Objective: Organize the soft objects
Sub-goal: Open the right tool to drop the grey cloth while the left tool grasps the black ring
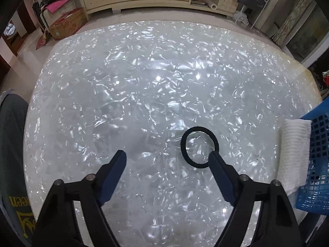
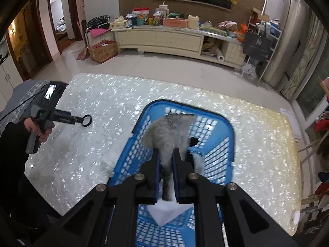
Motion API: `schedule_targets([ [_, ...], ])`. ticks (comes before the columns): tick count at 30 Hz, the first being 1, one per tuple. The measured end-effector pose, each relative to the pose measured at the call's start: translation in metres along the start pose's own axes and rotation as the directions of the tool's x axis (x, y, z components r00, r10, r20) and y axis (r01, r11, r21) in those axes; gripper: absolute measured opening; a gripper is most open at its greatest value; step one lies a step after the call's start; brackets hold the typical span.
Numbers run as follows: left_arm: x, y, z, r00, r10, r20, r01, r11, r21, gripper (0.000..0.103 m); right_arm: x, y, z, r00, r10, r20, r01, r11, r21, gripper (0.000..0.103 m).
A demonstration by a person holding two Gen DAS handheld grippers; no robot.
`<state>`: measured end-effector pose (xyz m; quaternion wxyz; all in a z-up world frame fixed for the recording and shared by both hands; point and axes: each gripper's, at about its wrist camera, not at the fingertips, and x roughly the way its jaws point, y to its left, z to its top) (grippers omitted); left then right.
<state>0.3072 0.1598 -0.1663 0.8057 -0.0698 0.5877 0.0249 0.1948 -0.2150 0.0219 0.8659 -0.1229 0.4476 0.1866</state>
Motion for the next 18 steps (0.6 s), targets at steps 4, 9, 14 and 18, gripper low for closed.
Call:
schedule_targets([
  [4,0.011,-0.003,0.003,1.0,0.02,-0.024,-0.02,1.0,0.0,0.069,0.005,-0.006,0.001,0.999,-0.038,0.006,0.038,0.999,0.002,0.01],
  [9,0.016,-0.008,0.008,0.999,0.053,-0.01,-0.052,0.999,0.01,0.056,0.021,-0.012,-0.002,0.998,-0.066,-0.02,0.067,0.998,0.002,0.01],
  [14,0.018,-0.016,0.017,0.997,0.07,-0.013,-0.069,0.997,0.023,0.031,0.054,-0.01,-0.005,0.993,-0.088,-0.078,0.088,0.996,-0.01,0.01],
  [18,0.015,-0.021,0.018,0.998,0.058,-0.009,-0.058,0.998,0.036,0.011,0.081,-0.009,-0.007,0.989,-0.059,-0.134,0.061,0.998,0.006,0.01],
])
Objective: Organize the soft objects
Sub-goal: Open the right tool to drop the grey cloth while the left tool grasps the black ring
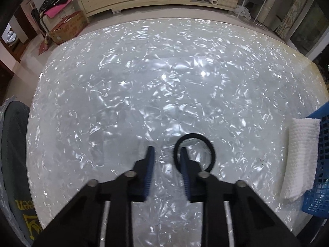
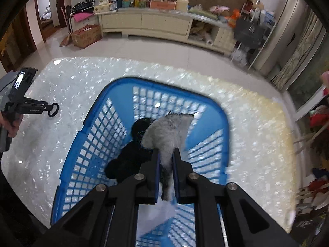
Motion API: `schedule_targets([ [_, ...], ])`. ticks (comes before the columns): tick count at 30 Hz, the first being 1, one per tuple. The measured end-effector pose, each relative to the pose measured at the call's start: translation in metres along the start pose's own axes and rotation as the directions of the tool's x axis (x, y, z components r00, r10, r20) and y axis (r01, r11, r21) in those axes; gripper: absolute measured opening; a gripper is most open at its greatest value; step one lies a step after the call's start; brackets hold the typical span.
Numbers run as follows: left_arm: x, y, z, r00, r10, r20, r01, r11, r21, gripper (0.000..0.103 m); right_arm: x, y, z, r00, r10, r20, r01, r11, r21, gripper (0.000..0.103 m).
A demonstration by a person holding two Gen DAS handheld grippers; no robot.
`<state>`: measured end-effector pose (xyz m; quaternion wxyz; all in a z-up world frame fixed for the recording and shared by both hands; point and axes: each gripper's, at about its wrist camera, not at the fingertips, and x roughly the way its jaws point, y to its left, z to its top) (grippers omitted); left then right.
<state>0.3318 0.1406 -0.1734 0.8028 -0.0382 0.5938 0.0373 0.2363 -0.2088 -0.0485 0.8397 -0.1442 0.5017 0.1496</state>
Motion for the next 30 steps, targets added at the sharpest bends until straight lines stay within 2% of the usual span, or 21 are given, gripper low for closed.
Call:
schedule_targets([
  [3,-0.002,0.0,-0.004,1.0,-0.017,0.005,0.017,1.0,-0.007,0.004,0.011,0.006,0.001,0.998,0.045,-0.036,-0.045,0.999,0.007,0.011],
  [7,-0.004,0.009,-0.011,0.998,-0.057,0.011,0.057,0.997,-0.045,0.004,0.02,0.01,0.005,0.995,0.066,-0.071,-0.065,0.998,0.011,0.015],
  [12,-0.009,0.011,-0.024,0.996,-0.083,0.016,0.084,0.995,-0.048,0.004,0.018,0.008,0.006,0.994,0.083,-0.075,-0.081,0.996,0.029,0.028],
  [17,-0.026,0.008,-0.035,0.994,-0.104,0.042,0.106,0.993,-0.045,0.004,0.014,0.011,0.006,0.993,0.089,-0.074,-0.086,0.995,0.045,0.054],
  [21,-0.045,0.005,-0.043,0.991,-0.119,0.069,0.121,0.992,-0.027,0.004,0.008,0.01,0.002,0.993,0.095,-0.069,-0.092,0.994,0.054,0.061],
  [23,-0.058,0.0,-0.048,0.987,-0.133,0.087,0.135,0.991,-0.016,0.004,0.004,0.01,0.001,0.994,0.093,-0.064,-0.09,0.994,0.056,0.069],
  [25,-0.07,-0.006,-0.054,0.984,-0.144,0.101,0.145,0.989,-0.004,0.004,0.001,0.013,-0.002,0.994,0.093,-0.058,-0.089,0.994,0.059,0.074],
  [30,-0.103,-0.019,-0.068,0.978,-0.159,0.131,0.156,0.987,0.032,0.004,-0.013,0.015,-0.012,0.994,0.098,-0.047,-0.095,0.994,0.061,0.077],
])
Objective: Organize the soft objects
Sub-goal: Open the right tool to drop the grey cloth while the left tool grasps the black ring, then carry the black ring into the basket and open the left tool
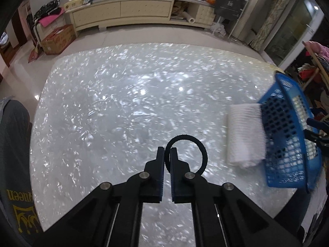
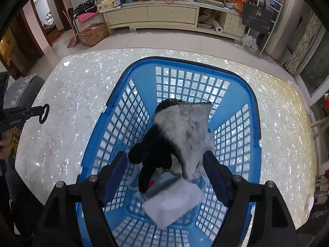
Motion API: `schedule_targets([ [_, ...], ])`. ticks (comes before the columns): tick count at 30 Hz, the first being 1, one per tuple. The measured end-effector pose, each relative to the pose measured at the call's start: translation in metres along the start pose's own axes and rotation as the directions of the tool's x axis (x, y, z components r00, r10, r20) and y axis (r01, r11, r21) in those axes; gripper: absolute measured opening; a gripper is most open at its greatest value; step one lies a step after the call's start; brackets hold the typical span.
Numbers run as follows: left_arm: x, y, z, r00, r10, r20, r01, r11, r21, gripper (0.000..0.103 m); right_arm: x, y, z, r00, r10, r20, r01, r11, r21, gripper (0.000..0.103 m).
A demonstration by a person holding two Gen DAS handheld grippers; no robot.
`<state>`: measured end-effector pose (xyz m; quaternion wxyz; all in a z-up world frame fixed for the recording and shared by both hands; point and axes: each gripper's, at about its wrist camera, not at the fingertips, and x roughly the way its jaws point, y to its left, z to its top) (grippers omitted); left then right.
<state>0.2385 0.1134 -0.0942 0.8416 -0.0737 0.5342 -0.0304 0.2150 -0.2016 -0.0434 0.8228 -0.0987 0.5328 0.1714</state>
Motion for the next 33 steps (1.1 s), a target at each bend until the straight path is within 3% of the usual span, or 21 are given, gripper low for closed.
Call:
schedule_targets([
  [6,-0.038,-0.035,-0.011,0.998,-0.037,0.041,0.035,0.998,0.057,0.004,-0.022,-0.003,-0.017,0.999,-0.007,0.046,0.006,1.0,0.015,0.093],
  [8,-0.049,-0.049,-0.012,0.998,-0.045,0.054,0.04,0.996,0.084,0.004,-0.032,-0.007,-0.024,0.997,-0.01,0.071,0.008,1.0,0.028,0.103],
  [20,-0.092,-0.156,-0.028,0.985,-0.15,0.087,0.123,0.958,0.259,0.004,-0.06,-0.031,-0.059,0.989,-0.024,0.145,0.011,0.996,0.09,0.103],
  [33,-0.083,-0.246,-0.029,0.973,-0.229,0.024,0.202,0.899,0.388,0.004,-0.08,-0.052,-0.084,0.98,-0.041,0.195,0.011,0.988,0.151,0.103],
])
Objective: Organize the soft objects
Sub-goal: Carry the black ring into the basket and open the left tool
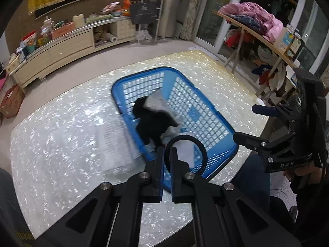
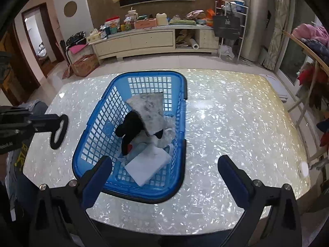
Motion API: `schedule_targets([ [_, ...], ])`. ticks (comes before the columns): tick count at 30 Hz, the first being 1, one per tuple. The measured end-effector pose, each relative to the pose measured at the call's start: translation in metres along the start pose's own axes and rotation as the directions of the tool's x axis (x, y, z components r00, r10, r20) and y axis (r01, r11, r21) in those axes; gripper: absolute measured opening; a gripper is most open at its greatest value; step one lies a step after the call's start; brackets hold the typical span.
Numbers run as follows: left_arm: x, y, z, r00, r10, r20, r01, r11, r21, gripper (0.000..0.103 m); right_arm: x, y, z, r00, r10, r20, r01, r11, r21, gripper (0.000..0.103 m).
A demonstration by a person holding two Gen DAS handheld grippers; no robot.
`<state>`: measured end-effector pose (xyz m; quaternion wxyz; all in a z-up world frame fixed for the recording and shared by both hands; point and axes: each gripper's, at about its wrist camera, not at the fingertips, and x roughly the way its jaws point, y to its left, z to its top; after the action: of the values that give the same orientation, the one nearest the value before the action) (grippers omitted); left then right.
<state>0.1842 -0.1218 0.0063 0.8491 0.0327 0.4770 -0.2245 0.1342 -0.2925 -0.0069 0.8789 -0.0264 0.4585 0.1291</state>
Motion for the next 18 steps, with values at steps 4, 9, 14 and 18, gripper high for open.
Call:
schedule_targets([
  [4,0.016,-0.014,0.009,1.0,-0.015,-0.027,0.015,1.0,0.019,0.004,-0.001,-0.009,-0.005,1.0,-0.009,0.007,0.009,1.0,0.015,0.103],
  [9,0.045,-0.028,0.015,0.997,-0.021,-0.079,0.024,0.999,0.04,0.004,0.002,-0.023,-0.011,1.0,-0.011,0.002,0.01,0.999,0.045,0.103],
  [14,0.075,-0.033,0.016,0.991,-0.007,-0.134,0.013,0.999,0.047,0.004,0.005,-0.034,-0.015,1.0,-0.003,-0.004,0.003,0.997,0.072,0.103],
  [18,0.096,-0.035,0.018,0.985,0.006,-0.171,0.004,0.998,0.055,0.004,0.009,-0.041,-0.018,1.0,0.007,-0.008,-0.006,0.996,0.091,0.103],
])
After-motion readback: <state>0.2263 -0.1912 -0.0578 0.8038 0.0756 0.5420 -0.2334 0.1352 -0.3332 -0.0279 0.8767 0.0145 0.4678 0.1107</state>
